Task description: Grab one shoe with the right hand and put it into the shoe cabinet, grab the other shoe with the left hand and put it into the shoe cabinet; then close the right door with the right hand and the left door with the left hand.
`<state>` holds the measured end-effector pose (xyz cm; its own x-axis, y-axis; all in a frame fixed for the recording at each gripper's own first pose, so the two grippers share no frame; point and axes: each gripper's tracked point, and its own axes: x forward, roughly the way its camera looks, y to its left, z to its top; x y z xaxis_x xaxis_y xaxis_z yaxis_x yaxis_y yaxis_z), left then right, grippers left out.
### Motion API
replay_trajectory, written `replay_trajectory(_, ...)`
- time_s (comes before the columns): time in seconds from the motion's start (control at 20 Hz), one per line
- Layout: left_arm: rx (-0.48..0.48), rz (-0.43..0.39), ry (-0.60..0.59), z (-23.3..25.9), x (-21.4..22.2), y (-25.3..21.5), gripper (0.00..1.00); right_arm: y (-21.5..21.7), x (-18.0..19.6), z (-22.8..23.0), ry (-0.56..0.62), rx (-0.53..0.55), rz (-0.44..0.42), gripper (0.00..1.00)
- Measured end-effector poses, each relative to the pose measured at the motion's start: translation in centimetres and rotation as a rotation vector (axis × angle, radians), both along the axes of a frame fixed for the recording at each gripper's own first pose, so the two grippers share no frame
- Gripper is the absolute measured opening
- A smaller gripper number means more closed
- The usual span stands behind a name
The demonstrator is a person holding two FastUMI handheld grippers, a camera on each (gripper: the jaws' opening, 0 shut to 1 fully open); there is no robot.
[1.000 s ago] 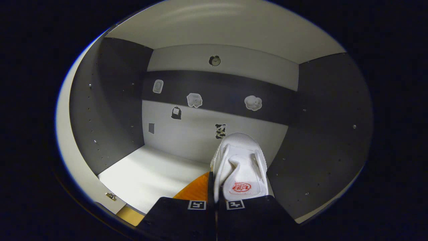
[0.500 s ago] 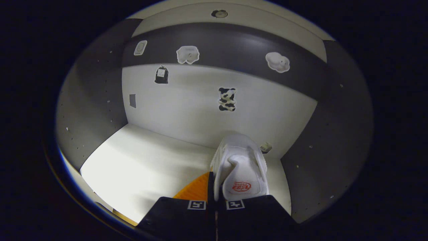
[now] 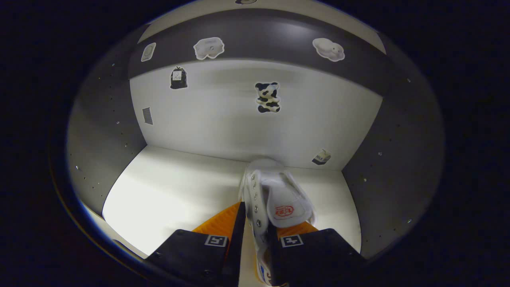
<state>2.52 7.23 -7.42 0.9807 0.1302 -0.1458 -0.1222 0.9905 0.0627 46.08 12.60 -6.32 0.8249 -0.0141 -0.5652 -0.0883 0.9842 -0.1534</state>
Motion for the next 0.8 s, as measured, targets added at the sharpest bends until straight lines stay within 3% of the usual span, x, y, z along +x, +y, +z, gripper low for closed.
replay_trajectory(0.15,-0.007,-0.008,-0.005,0.0,-0.3,0.0,0.94,0.7,-2.0,1.8,-0.022,0.067,0.011,0.49)
replay_trajectory(0.35,0.010,-0.021,-0.009,-0.1,-0.8,0.1,0.94,0.8,-5.8,4.4,-0.111,0.091,0.038,0.96)
replay_trajectory(0.45,0.007,-0.033,-0.003,-0.5,-1.0,0.0,0.94,0.7,-8.1,5.9,-0.172,0.089,0.049,1.00)
replay_trajectory(0.8,-0.009,-0.082,0.044,-3.2,-1.4,-0.5,0.94,0.2,-18.2,9.4,-0.374,0.170,0.074,0.99)
